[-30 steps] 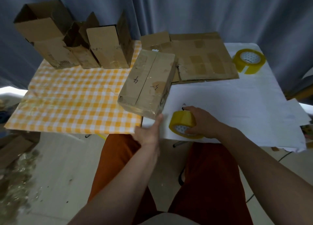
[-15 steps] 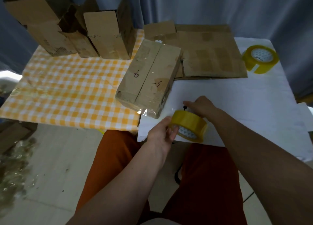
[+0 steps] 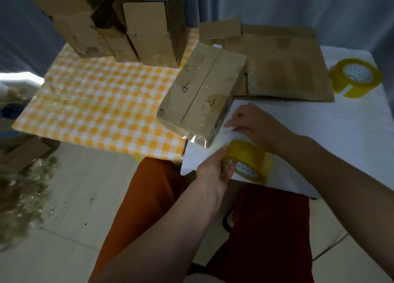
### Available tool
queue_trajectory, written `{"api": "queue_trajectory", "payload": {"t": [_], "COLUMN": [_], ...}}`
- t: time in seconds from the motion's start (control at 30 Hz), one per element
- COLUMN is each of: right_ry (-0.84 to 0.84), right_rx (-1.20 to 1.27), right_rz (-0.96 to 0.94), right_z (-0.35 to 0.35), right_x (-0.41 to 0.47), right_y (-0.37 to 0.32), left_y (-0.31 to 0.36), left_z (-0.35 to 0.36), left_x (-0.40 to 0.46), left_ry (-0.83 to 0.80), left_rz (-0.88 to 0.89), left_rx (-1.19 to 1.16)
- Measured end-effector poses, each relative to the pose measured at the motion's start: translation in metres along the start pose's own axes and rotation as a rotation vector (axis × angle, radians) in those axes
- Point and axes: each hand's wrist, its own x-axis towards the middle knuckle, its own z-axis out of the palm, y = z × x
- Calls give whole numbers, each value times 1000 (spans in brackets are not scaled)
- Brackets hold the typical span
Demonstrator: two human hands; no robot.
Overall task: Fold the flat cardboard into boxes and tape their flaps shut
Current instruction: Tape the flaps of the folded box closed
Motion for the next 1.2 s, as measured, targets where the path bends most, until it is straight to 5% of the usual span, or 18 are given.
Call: {"api": "queue_trajectory", "payload": {"t": [0.1,0.37,0.53,0.7,1.0,1.2], "right_ry": [-122,-240,-51,17,-214,-66], "right_rx": [-300,-744,-305,-39,-486,-121], "right_rz": [-173,-197,171,15,-188,318], "right_z": [0,9,-9,-8,18,4], "right_x": [-1,11,4,4,16,12], "right_y": [-18,-25,11,-15,-30,20], "left_y": [0,1,2,4,4,3], "left_z": [1,0,-1,0,-2,-3], "left_x": [-1,-4,-6,-2,1,1], "left_ry": [6,26,31,45,48,46], "left_rz": [6,12,-4,-2,22,30], "left_rx": [6,49,57,63,75,63]}}
